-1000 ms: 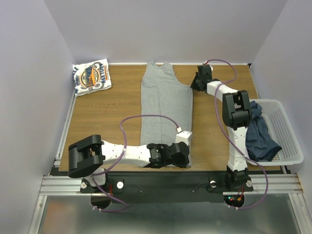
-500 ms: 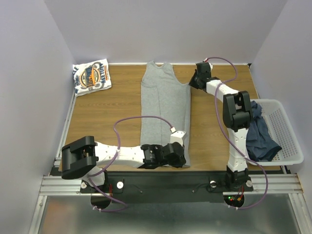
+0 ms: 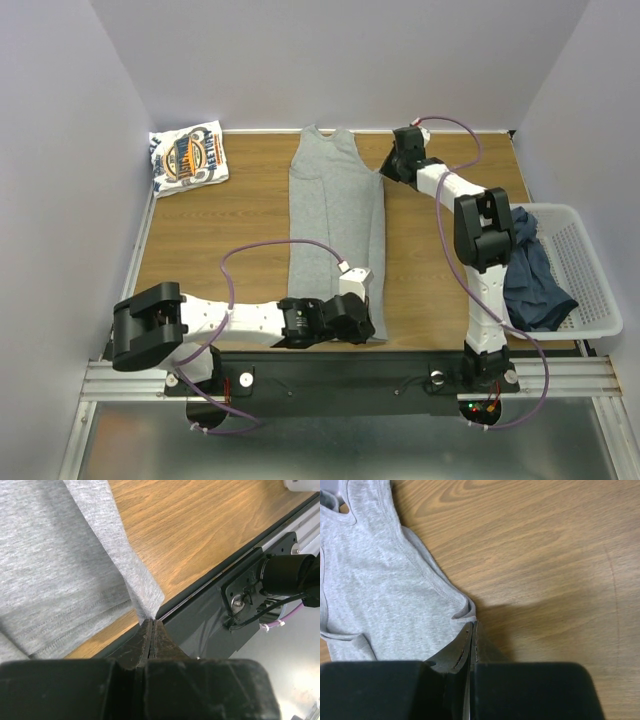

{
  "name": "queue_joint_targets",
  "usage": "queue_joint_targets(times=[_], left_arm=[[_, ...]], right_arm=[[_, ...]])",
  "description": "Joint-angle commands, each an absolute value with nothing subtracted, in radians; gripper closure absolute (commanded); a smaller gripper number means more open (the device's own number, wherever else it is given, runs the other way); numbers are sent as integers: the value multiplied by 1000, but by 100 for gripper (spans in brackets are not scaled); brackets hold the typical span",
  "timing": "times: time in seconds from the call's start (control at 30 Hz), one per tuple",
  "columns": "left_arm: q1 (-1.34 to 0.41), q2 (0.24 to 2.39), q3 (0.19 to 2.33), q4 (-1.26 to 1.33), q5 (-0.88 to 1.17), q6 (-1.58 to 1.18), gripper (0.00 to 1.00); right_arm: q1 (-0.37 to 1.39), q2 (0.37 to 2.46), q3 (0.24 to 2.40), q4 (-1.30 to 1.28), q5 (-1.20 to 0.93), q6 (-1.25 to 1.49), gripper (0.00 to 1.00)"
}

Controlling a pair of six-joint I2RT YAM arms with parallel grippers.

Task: Fold and stack the tank tops
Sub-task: Fold the tank top

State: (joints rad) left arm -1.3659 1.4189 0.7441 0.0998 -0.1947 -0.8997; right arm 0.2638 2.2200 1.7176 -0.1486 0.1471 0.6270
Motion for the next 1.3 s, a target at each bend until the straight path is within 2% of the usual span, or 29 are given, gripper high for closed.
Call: queue_joint_targets(times=[0.0, 1.27], left_arm=[[-1364, 1361, 716, 115, -222, -917, 100], [-1365, 1247, 535, 60, -189, -1019, 100]], right_arm=[[284, 2151, 1710, -123, 178, 653, 100], [436, 2329, 1940, -147, 215, 673, 100]])
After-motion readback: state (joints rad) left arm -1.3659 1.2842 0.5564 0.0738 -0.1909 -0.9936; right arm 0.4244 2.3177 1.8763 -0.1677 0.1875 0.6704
